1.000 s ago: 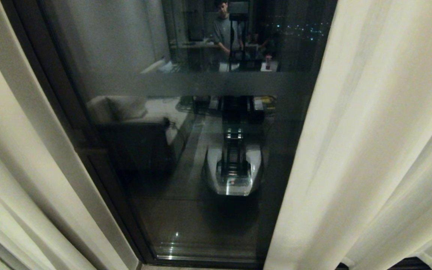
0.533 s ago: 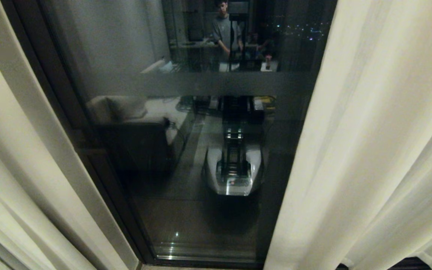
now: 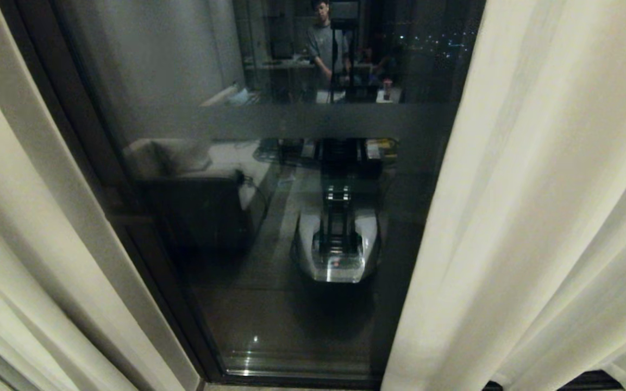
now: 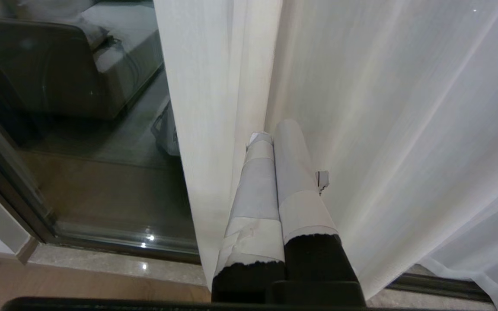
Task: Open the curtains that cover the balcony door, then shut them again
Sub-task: Close the inner curtains on both sides
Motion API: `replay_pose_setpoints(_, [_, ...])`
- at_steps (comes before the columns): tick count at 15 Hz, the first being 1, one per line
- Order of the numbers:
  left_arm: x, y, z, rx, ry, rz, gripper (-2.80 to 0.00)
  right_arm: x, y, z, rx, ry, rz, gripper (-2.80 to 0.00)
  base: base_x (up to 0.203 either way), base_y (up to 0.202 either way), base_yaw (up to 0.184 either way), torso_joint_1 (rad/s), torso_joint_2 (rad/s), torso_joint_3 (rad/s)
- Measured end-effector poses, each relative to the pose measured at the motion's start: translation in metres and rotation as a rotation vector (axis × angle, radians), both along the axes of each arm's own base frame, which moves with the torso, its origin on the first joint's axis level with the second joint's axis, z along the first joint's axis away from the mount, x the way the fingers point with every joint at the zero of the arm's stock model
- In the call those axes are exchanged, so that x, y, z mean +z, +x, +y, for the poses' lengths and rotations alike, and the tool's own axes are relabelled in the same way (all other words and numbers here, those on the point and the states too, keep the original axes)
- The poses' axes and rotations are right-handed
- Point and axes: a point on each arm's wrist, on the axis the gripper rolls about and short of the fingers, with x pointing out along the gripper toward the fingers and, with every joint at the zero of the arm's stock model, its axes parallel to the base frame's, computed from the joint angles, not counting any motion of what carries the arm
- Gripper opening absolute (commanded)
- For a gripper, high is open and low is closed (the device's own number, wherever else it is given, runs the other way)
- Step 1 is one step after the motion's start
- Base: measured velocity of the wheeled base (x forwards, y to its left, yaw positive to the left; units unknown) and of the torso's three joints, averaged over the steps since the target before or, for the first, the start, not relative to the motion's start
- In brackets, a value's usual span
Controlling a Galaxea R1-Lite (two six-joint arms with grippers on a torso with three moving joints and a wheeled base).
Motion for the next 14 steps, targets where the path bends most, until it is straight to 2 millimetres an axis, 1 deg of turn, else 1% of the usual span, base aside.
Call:
replay_pose_setpoints(2, [0.0001,0.0000,0.0000,0.001,0.000,-0.001,-2.80,0.0000,0.0000,0.0000,0.000,0.000,0.000,-2.80,0.006,0.075,-0.004,-0.008,0.00,0.001])
replay_pose_setpoints(3, [0.0001,0.0000,0.0000,0.000,0.000,-0.001,-2.80,0.0000,0.0000,0.0000,0.000,0.000,0.000,-2.80,0.002,0.162,0.000,0.005,0.00,0.005])
replay_pose_setpoints(14, [0.0000,0.0000,0.0001,0.006,-0.007,-0.001,-2.80,0.0000,0.0000,0.0000,0.001,0.000,0.000,-2.80,0.000,0.191,0.001,0.004,0.00,0.003])
